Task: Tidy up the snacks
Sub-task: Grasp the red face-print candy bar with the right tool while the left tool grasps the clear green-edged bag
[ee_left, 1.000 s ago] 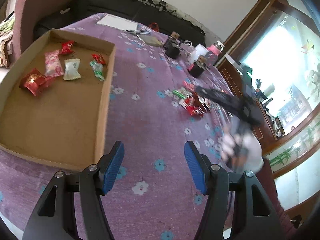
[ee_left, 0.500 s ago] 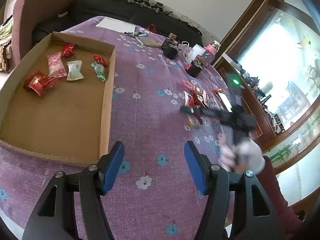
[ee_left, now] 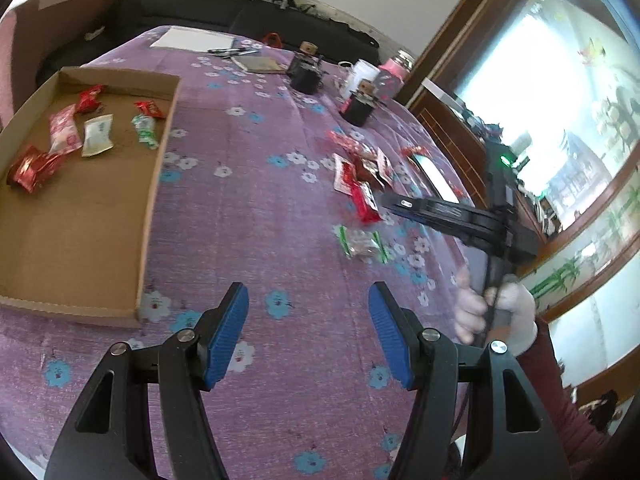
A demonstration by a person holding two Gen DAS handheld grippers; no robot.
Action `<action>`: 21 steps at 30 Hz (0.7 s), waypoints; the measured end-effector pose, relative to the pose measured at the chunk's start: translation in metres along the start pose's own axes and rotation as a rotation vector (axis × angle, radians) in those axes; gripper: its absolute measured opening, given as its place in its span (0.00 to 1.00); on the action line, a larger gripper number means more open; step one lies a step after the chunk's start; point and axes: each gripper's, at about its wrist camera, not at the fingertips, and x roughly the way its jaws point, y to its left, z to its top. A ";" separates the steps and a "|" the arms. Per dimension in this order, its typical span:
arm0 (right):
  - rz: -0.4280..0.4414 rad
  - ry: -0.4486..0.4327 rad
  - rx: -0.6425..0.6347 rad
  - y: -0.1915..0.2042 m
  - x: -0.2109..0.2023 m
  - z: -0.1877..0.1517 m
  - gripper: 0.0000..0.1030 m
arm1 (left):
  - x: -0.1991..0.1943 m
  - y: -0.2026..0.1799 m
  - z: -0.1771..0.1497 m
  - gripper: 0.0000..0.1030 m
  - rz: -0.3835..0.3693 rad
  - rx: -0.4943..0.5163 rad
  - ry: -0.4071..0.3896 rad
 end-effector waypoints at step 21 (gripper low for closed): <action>-0.063 -0.041 0.071 -0.040 -0.004 -0.007 0.21 | 0.117 -0.112 0.011 0.59 0.086 0.792 0.146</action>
